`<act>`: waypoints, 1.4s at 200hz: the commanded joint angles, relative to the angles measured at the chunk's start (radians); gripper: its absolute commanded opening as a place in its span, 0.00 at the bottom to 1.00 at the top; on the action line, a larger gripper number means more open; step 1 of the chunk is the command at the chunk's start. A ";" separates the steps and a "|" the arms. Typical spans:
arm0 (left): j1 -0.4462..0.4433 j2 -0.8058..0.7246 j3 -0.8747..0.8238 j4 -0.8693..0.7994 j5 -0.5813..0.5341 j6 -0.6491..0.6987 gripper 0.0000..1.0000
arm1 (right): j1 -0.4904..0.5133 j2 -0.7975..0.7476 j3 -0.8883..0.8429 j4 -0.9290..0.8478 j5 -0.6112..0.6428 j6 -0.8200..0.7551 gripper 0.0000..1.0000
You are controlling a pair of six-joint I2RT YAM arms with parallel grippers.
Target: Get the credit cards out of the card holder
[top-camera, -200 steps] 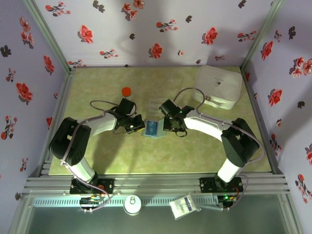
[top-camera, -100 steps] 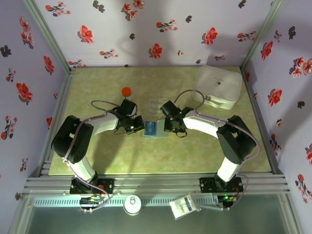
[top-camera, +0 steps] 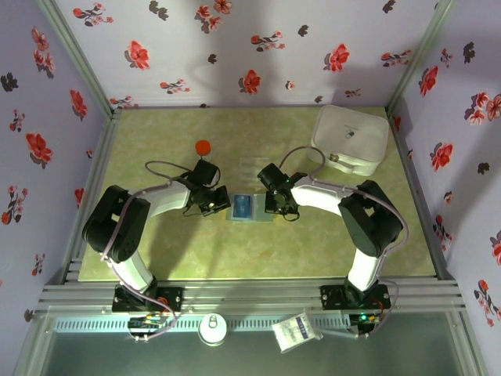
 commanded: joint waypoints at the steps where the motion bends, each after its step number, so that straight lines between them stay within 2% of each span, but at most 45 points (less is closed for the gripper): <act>1: 0.000 0.026 -0.012 -0.018 -0.015 0.023 0.00 | -0.008 0.026 0.007 -0.005 -0.001 -0.021 0.00; 125: 0.000 0.042 -0.051 -0.006 -0.008 0.003 0.00 | -0.013 0.070 0.024 -0.001 -0.015 -0.053 0.05; 232: -0.001 0.025 -0.053 -0.022 0.003 0.000 0.00 | -0.013 -0.043 0.040 -0.102 0.013 -0.074 0.34; 280: 0.000 0.023 -0.053 -0.019 0.005 0.000 0.00 | -0.013 -0.097 0.034 -0.128 0.033 -0.073 0.38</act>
